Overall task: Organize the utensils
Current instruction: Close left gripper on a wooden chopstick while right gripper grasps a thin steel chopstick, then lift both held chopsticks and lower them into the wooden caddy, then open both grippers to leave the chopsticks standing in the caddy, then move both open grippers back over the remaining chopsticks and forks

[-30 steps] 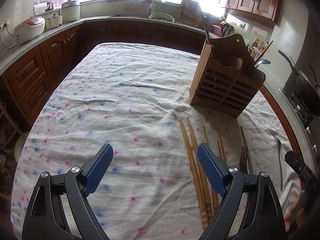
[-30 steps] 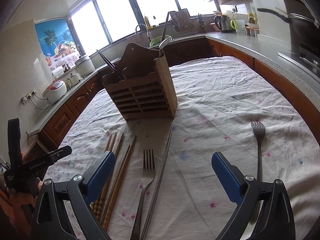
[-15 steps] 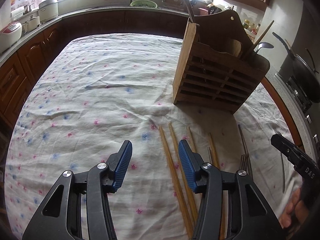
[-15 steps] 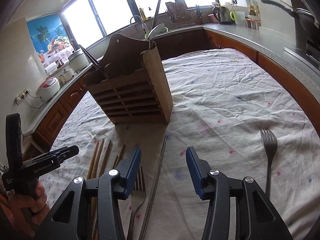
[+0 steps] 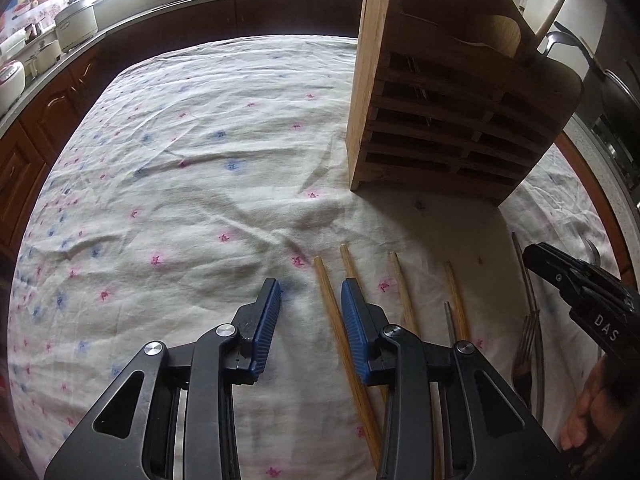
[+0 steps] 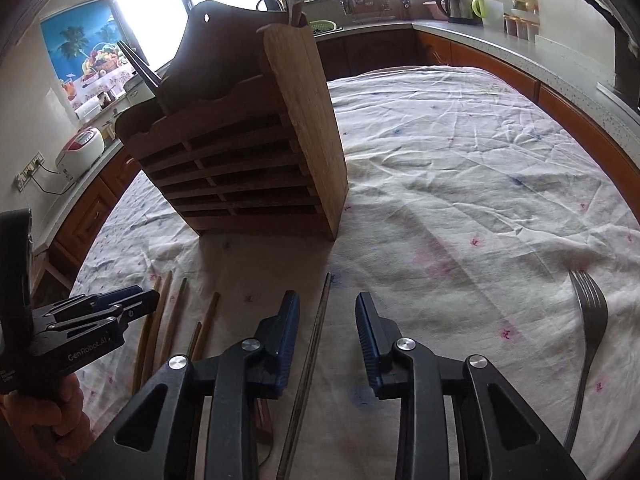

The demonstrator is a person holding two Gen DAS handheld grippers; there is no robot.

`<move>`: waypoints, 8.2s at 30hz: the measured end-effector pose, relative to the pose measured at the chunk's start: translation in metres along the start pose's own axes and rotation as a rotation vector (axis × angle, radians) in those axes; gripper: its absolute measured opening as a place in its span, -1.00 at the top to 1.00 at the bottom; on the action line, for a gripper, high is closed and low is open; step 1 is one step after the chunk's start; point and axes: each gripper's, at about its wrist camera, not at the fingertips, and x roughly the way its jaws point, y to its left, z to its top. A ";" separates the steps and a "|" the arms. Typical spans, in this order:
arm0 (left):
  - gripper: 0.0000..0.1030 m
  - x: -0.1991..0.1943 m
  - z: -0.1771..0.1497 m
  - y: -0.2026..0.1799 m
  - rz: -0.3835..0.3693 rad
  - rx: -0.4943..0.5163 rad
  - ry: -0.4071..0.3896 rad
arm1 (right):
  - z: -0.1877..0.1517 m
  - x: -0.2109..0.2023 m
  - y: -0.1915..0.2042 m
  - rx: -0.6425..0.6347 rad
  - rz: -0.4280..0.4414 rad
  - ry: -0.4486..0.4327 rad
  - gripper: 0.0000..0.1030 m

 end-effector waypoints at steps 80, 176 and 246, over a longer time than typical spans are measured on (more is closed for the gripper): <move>0.93 -0.242 -0.037 0.045 -0.206 -0.119 -0.503 | 0.014 -0.193 0.045 -0.094 0.163 -0.392 0.93; 0.91 -0.127 0.137 0.014 -0.157 -0.155 -0.525 | 0.137 -0.095 0.001 0.060 0.094 -0.482 0.82; -0.44 -0.100 -0.054 0.028 -0.049 -0.138 -0.185 | -0.040 -0.118 0.017 0.030 0.150 -0.238 -0.41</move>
